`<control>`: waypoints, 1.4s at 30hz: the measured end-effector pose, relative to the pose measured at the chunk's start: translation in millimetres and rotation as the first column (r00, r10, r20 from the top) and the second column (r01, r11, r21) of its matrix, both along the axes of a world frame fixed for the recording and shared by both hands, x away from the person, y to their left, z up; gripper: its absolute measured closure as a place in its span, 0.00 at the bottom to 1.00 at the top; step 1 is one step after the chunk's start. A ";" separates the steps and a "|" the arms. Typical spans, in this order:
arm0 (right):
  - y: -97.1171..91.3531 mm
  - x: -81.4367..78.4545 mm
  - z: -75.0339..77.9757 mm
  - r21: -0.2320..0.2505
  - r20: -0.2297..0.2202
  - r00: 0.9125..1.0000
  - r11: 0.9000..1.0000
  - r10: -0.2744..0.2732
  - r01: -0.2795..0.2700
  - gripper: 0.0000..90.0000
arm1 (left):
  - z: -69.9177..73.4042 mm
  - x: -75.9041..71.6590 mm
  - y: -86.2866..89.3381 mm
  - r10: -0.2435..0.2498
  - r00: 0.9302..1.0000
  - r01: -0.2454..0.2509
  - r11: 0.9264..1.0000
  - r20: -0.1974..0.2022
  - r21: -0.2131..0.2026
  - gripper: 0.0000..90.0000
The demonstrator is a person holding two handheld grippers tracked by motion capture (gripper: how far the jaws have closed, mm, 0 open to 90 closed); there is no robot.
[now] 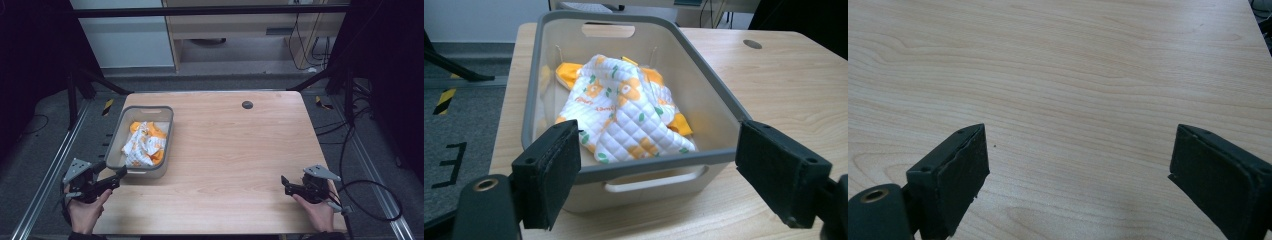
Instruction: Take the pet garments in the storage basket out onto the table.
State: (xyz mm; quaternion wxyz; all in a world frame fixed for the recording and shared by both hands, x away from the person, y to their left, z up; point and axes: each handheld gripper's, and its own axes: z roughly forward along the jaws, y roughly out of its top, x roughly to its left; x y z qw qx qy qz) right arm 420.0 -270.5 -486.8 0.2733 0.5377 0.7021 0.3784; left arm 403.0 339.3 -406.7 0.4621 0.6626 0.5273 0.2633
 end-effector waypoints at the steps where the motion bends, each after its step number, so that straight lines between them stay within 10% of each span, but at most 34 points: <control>1: 0.0 0.0 0.0 0.000 0.000 1.000 1.000 0.000 0.000 0.10 | 0.0 0.0 0.0 0.000 1.000 0.000 1.000 0.000 0.000 0.20; 42: -6.1 0.1 -0.7 0.018 -0.004 1.000 1.000 -0.010 0.010 0.10 | 45.0 66.5 -7.8 -0.080 0.994 0.087 0.992 -0.076 0.087 0.19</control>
